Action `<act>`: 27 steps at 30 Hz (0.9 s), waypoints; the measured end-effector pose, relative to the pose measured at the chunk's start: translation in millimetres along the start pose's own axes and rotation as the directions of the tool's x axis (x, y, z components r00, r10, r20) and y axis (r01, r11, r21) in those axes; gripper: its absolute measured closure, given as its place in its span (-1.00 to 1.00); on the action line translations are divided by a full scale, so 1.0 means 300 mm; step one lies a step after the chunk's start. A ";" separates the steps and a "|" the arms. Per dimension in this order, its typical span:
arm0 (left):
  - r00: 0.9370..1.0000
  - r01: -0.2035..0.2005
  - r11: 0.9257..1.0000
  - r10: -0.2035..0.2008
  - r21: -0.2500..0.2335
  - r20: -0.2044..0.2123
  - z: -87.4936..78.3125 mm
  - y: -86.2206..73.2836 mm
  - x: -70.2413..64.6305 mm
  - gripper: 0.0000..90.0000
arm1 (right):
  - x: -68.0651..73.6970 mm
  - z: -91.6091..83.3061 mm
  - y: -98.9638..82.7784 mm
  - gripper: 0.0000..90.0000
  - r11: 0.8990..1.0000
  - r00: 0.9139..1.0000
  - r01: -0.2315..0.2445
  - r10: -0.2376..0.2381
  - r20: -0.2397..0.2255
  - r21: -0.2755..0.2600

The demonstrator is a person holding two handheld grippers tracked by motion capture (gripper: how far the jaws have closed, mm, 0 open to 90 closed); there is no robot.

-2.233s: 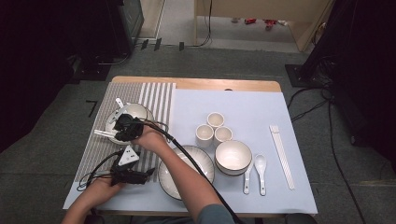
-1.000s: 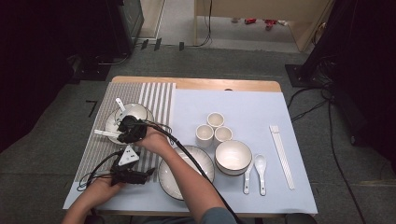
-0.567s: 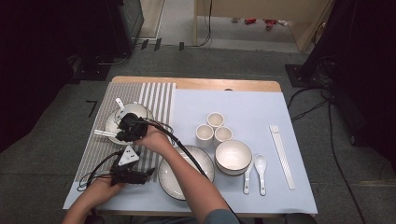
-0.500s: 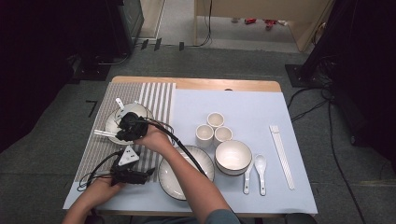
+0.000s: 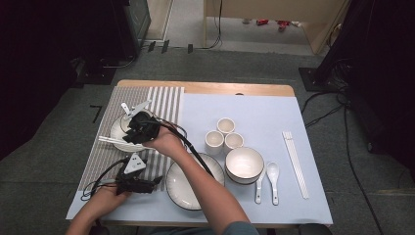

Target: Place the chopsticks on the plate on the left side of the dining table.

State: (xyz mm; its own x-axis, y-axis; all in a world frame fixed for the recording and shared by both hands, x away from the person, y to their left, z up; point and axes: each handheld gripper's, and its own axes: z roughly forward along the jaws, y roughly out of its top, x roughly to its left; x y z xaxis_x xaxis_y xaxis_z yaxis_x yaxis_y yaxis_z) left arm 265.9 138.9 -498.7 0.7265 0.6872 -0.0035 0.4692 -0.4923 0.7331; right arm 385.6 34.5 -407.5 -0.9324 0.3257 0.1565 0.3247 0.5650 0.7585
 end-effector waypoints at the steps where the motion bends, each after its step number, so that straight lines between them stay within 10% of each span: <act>1: 1.000 0.000 1.000 0.000 0.000 0.000 0.000 0.000 0.000 -0.68 | 0.001 -0.006 0.001 0.55 1.000 1.000 0.000 0.000 0.000 -0.001; 27: 1.000 0.001 1.000 -0.001 0.003 -0.001 0.000 0.001 0.000 -0.68 | -0.005 -0.152 -0.043 0.18 0.997 1.000 -0.005 0.006 0.020 -0.078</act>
State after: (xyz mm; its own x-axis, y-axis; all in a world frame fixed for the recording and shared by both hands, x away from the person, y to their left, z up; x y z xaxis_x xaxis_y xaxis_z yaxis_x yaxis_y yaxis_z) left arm 266.0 138.6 -498.4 0.7255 0.6883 -0.0039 0.4714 -0.4928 0.7314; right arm 375.6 -7.6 -388.6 -0.9270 0.3443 0.1485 0.3155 0.5023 0.8051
